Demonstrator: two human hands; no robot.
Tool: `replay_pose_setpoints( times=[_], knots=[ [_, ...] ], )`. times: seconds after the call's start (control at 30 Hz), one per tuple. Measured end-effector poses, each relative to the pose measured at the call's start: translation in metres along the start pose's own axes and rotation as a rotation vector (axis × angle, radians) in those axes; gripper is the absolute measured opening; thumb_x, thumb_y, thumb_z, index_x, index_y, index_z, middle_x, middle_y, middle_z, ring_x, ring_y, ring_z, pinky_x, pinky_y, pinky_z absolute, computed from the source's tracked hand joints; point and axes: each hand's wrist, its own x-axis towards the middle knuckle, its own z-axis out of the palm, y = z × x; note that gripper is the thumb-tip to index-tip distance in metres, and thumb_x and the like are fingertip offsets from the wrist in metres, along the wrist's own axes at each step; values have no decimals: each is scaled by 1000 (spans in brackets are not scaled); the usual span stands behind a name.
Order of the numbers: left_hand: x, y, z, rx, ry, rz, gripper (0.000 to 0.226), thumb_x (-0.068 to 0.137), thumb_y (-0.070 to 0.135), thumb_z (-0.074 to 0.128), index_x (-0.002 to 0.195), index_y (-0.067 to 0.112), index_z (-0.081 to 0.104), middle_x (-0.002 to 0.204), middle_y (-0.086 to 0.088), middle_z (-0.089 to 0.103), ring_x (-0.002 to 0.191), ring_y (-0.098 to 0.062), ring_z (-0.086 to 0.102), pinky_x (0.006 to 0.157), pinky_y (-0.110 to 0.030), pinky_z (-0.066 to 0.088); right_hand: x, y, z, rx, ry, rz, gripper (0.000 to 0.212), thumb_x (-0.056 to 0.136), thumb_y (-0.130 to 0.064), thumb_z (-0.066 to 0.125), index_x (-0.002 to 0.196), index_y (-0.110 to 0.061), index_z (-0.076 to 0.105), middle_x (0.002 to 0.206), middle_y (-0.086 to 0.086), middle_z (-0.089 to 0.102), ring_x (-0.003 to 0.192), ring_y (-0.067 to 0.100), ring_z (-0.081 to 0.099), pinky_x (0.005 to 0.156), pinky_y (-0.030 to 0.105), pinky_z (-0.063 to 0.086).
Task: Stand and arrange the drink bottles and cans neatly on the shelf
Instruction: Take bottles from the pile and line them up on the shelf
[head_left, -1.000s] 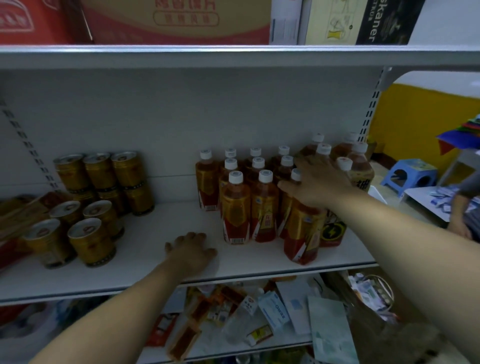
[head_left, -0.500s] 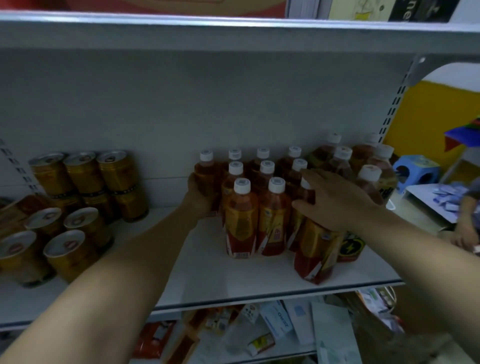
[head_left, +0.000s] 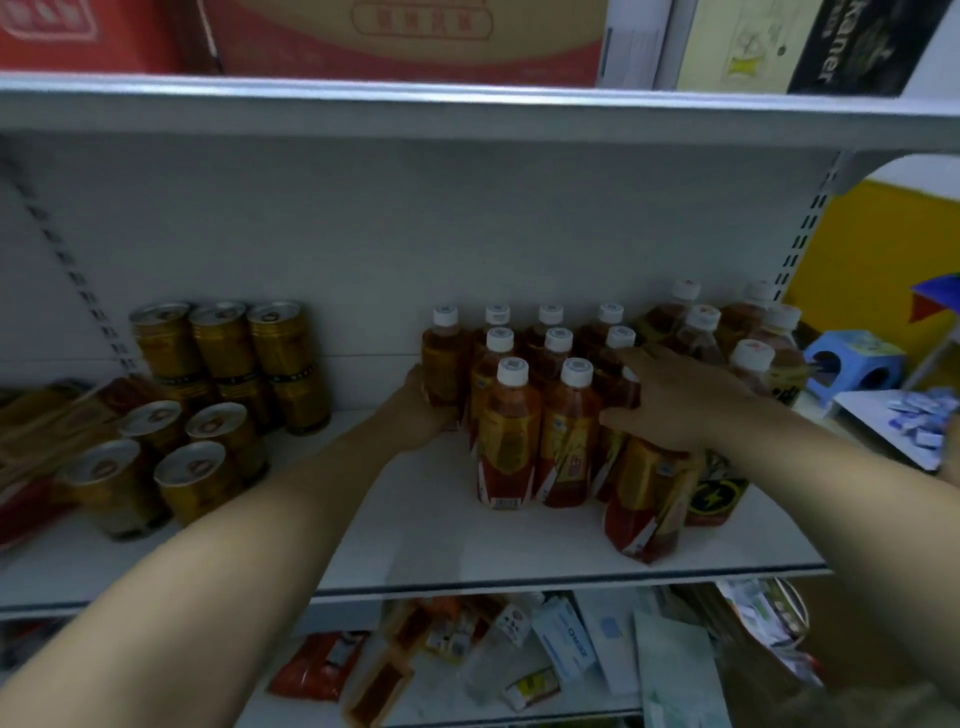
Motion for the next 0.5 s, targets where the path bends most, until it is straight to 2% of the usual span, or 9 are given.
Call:
replay_pose_setpoints(
  times=[0.03, 0.1, 0.13, 0.2, 0.3, 0.37, 0.43, 0.5],
  knots=[
    [-14, 3, -4, 48, -31, -10, 36, 90, 12, 63, 117, 25, 42, 108, 10, 50, 96, -8, 46, 77, -13, 39, 0, -5, -5, -21, -2, 2, 94, 80, -78, 41, 154, -29, 12, 158, 3, 25, 140, 26, 32, 106, 42, 36],
    [-41, 8, -13, 152, -38, -13, 54, 94, 23, 58, 138, 29, 27, 132, 15, 35, 114, -8, 41, 81, -8, 27, 1, -21, -18, -17, 39, -7, 95, 75, -83, 40, 149, -26, 28, 151, 5, 36, 132, 29, 40, 100, 40, 40],
    [-55, 8, -22, 206, -40, -16, 61, 94, 30, 56, 146, 26, 23, 146, 12, 28, 126, -11, 38, 87, -12, 28, 3, -32, -23, 15, 71, -24, 95, 73, -84, 41, 147, -25, 33, 149, 6, 39, 130, 29, 43, 100, 40, 41],
    [-73, 5, -44, 309, -33, -29, 71, 93, 42, 54, 151, 26, 16, 158, 3, 17, 139, -19, 30, 101, -20, 29, 5, -64, -33, 103, 107, -79, 95, 74, -83, 44, 147, -23, 35, 149, 7, 40, 131, 29, 43, 104, 42, 40],
    [-108, -2, -84, 422, 29, 1, 71, 92, 46, 55, 150, 29, 19, 157, 2, 21, 140, -20, 31, 105, -25, 30, 9, -122, -41, 159, 106, -172, 88, 77, -79, 41, 147, -26, 35, 149, 4, 41, 130, 28, 44, 104, 38, 38],
    [-135, -10, -111, 489, 82, 21, 67, 92, 42, 56, 149, 27, 24, 155, 1, 27, 137, -21, 34, 103, -25, 31, 9, -166, -44, 168, 99, -221, 88, 80, -77, 42, 150, -27, 29, 154, 3, 34, 135, 26, 39, 109, 37, 34],
    [-161, -27, -141, 526, 112, 16, 62, 91, 41, 58, 145, 27, 32, 150, 0, 36, 129, -21, 43, 98, -25, 36, 10, -214, -45, 170, 68, -247, 85, 85, -72, 45, 152, -25, 24, 157, 3, 28, 140, 26, 33, 112, 38, 31],
    [-188, -51, -173, 525, 132, 4, 56, 89, 42, 60, 139, 29, 41, 143, 3, 45, 120, -17, 50, 96, -28, 43, 10, -265, -47, 175, 63, -303, 80, 87, -69, 47, 150, -24, 29, 155, 4, 34, 137, 27, 38, 109, 38, 35]
  ],
)
